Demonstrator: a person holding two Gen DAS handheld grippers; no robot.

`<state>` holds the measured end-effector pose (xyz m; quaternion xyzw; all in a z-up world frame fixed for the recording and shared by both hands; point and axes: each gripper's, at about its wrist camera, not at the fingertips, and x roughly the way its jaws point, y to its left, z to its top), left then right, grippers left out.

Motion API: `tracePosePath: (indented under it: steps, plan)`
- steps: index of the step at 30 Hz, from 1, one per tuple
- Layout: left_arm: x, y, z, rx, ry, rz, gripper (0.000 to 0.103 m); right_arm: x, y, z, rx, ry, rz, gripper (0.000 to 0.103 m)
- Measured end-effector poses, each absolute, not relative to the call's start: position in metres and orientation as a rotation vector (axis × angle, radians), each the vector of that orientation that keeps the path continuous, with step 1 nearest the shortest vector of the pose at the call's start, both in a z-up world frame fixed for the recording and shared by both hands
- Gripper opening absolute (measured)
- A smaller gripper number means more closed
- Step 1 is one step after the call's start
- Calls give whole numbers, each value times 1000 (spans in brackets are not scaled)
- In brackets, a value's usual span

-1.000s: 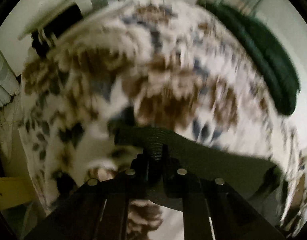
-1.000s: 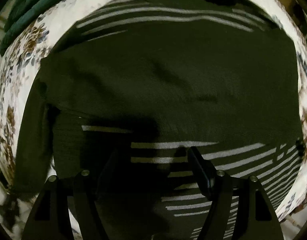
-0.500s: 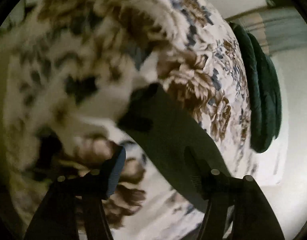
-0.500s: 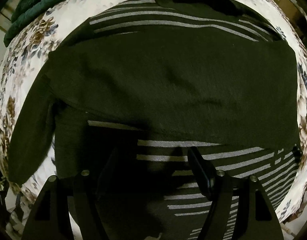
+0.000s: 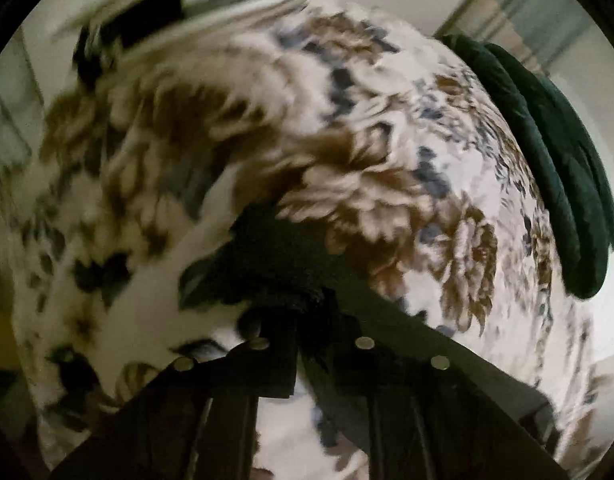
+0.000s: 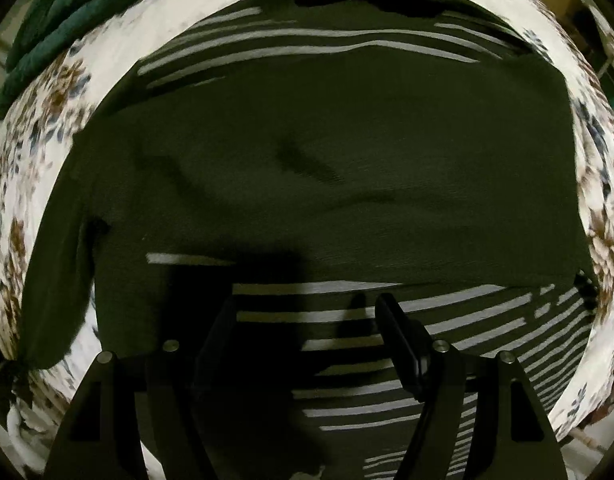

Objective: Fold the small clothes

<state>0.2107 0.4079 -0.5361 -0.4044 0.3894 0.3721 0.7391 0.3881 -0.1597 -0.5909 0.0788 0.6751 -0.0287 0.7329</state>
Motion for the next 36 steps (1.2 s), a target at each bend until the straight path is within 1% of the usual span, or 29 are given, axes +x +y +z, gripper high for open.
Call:
tracePosePath:
  steps: [3,8,11,13,17,21,25,29,30,32,34,35,36]
  plan:
    - [224,393,-505,-766,824,819,8,390,-182,-586,215,1476,-80,74]
    - [269,342,-427,-602,729,715,8,392,-228,-581,289,1451,-105,74]
    - [315,281,-388,-509,717,556,8,389,-264,-579,342,1437,-127,74]
    - [345,233,-378,-444,734,445,8,388,-289,-579,383,1432,-145,74]
    - [394,126,-385,-330,817,246,8,382,-342,-577,437,1421,-181,74]
    - [418,11,-412,-257,907,61,8,376,-383,-579,467,1410,-229,74]
    - [418,-96,-432,-208,979,-84,8,363,-440,-583,499,1402,-297,74]
    - [412,-174,-438,-159,1021,-159,9,346,-489,-588,515,1419,-352,74]
    - [411,-190,-441,-138,1035,-169,12,343,-496,-589,516,1422,-360,74]
    - [410,-212,-446,-95,1059,-187,13,338,-505,-588,518,1424,-358,74]
    - [411,-224,-449,-47,1063,-188,16,330,-518,-584,520,1425,-345,74]
    - [409,-223,-447,-42,1050,-197,24,328,-522,-582,525,1426,-337,74]
    - [406,-221,-444,-38,1031,-205,43,323,-523,-579,531,1425,-330,74]
